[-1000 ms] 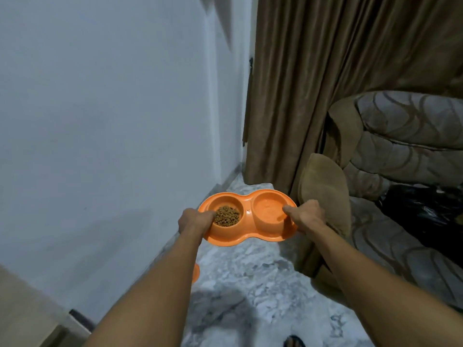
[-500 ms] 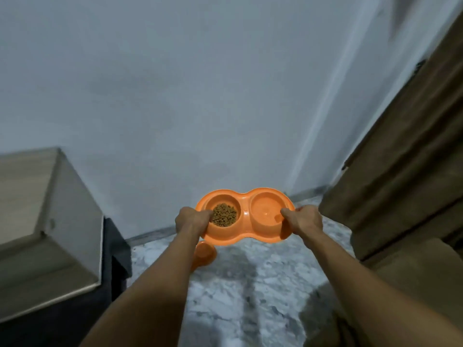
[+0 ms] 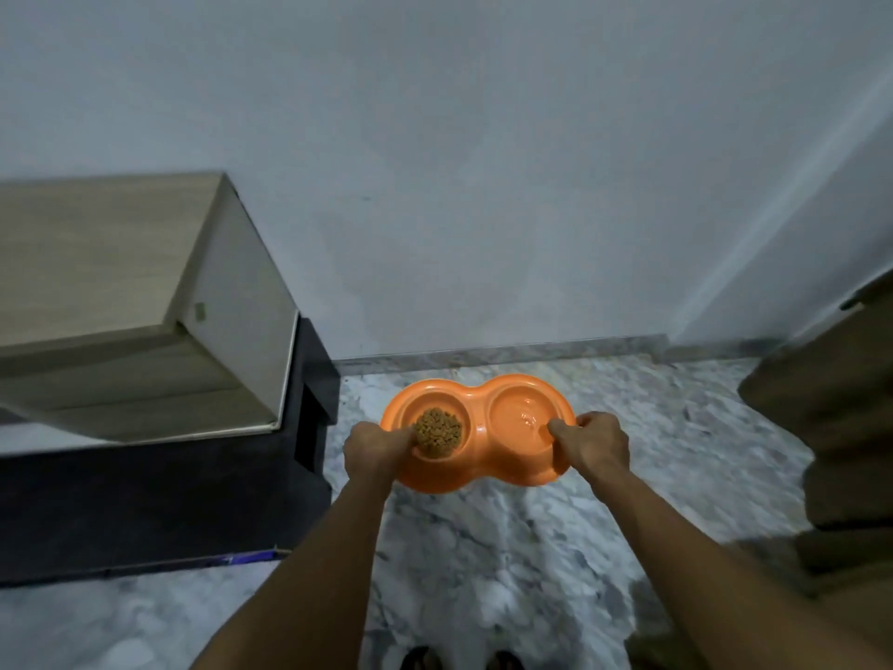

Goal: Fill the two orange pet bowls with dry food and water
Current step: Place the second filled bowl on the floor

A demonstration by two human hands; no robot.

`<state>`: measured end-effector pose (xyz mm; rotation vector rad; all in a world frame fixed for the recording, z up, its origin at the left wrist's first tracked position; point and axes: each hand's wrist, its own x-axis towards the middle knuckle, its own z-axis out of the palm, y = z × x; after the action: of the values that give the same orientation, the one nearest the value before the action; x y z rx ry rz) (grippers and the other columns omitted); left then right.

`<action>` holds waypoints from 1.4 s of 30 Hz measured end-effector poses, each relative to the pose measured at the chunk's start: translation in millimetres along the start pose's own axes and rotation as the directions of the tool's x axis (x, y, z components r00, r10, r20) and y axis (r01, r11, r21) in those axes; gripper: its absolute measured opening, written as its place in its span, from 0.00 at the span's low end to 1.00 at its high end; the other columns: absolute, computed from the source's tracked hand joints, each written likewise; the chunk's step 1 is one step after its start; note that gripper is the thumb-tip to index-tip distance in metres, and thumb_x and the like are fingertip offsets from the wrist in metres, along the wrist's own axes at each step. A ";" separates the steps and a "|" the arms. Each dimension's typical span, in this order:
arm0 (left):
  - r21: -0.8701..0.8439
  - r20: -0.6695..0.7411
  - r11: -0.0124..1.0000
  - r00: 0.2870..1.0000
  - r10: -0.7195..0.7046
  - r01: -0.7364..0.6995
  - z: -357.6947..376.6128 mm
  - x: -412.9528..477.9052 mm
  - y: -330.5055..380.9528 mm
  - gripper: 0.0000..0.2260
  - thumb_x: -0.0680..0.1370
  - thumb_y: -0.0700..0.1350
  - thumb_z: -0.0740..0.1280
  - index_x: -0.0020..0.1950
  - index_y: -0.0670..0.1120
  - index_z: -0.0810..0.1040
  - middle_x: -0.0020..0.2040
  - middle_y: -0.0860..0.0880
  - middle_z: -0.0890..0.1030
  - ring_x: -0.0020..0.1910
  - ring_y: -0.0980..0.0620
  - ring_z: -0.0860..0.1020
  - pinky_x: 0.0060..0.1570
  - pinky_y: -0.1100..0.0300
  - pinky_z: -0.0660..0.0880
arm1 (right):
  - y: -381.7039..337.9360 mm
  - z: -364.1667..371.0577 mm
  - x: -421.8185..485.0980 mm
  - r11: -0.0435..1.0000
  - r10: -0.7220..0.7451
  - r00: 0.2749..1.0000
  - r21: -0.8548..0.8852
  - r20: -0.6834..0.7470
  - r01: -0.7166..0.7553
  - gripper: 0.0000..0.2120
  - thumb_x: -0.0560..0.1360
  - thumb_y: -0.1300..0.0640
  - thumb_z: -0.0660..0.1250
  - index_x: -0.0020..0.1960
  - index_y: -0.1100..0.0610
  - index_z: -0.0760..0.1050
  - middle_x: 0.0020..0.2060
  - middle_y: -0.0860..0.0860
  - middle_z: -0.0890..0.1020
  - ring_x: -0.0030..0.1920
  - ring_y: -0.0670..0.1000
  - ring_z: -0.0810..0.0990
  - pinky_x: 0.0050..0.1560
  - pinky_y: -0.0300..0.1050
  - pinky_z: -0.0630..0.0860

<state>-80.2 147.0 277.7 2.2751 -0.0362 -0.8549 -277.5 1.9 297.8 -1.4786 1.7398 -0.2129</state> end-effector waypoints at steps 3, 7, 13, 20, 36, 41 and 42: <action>0.022 -0.008 1.000 1.000 0.021 -0.021 13.6 24.7 -33.0 0.20 0.67 0.51 0.75 0.47 0.35 0.81 0.44 0.37 0.83 0.46 0.38 0.82 0.37 0.53 0.75 | 19.0 29.1 13.8 1.000 0.002 1.000 -0.013 0.031 -0.002 0.13 0.70 0.52 0.73 0.39 0.59 0.73 0.35 0.55 0.78 0.41 0.58 0.78 0.46 0.51 0.76; 0.017 -0.009 1.000 1.000 -0.006 0.006 44.1 66.1 -77.4 0.13 0.65 0.48 0.72 0.40 0.39 0.83 0.37 0.41 0.83 0.39 0.41 0.83 0.36 0.55 0.77 | 54.8 81.5 50.5 1.000 0.001 0.998 -0.025 0.063 0.000 0.12 0.69 0.50 0.74 0.39 0.58 0.77 0.35 0.56 0.82 0.40 0.58 0.81 0.46 0.54 0.80; -0.003 -0.038 0.999 0.998 -0.040 0.040 114.5 145.9 -150.4 0.08 0.68 0.45 0.71 0.40 0.40 0.81 0.33 0.45 0.79 0.34 0.48 0.77 0.30 0.61 0.69 | 122.2 174.3 127.6 1.000 0.012 0.993 -0.030 0.115 -0.009 0.10 0.69 0.51 0.73 0.41 0.58 0.78 0.35 0.56 0.82 0.37 0.57 0.81 0.40 0.51 0.78; -0.025 -0.035 0.998 0.997 -0.062 0.061 219.9 251.6 -248.5 0.08 0.70 0.44 0.71 0.41 0.39 0.81 0.35 0.43 0.80 0.36 0.46 0.78 0.33 0.60 0.71 | 222.0 285.8 229.1 0.998 0.005 0.994 -0.061 0.110 0.002 0.09 0.69 0.51 0.72 0.40 0.56 0.78 0.34 0.55 0.82 0.38 0.57 0.81 0.43 0.54 0.81; -0.012 -0.067 0.999 0.997 -0.031 0.030 371.5 401.2 -382.2 0.09 0.69 0.45 0.73 0.42 0.39 0.83 0.39 0.41 0.83 0.41 0.43 0.81 0.39 0.57 0.74 | 371.9 443.2 371.7 0.998 -0.028 0.996 -0.054 0.085 0.032 0.10 0.70 0.50 0.73 0.40 0.56 0.78 0.36 0.55 0.81 0.42 0.58 0.81 0.46 0.51 0.78; 0.009 -0.062 0.999 0.997 -0.045 0.046 383.7 409.9 -393.7 0.07 0.69 0.43 0.71 0.41 0.39 0.83 0.39 0.40 0.83 0.41 0.42 0.81 0.42 0.54 0.76 | 383.8 453.9 380.5 0.997 -0.014 0.996 -0.079 0.090 0.021 0.10 0.70 0.50 0.73 0.39 0.57 0.78 0.34 0.55 0.81 0.39 0.57 0.81 0.44 0.52 0.79; 0.004 -0.059 0.999 0.997 -0.046 0.047 384.9 412.2 -395.2 0.07 0.70 0.43 0.72 0.42 0.39 0.82 0.39 0.40 0.83 0.41 0.42 0.81 0.41 0.55 0.75 | 384.8 456.6 382.9 0.996 -0.020 0.996 -0.085 0.090 0.028 0.11 0.70 0.50 0.73 0.39 0.58 0.79 0.34 0.55 0.82 0.39 0.57 0.81 0.45 0.53 0.80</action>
<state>-65.2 110.1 -409.8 2.3127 0.0410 -0.8123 -246.8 -55.0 -408.6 -1.5481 1.6783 -0.0842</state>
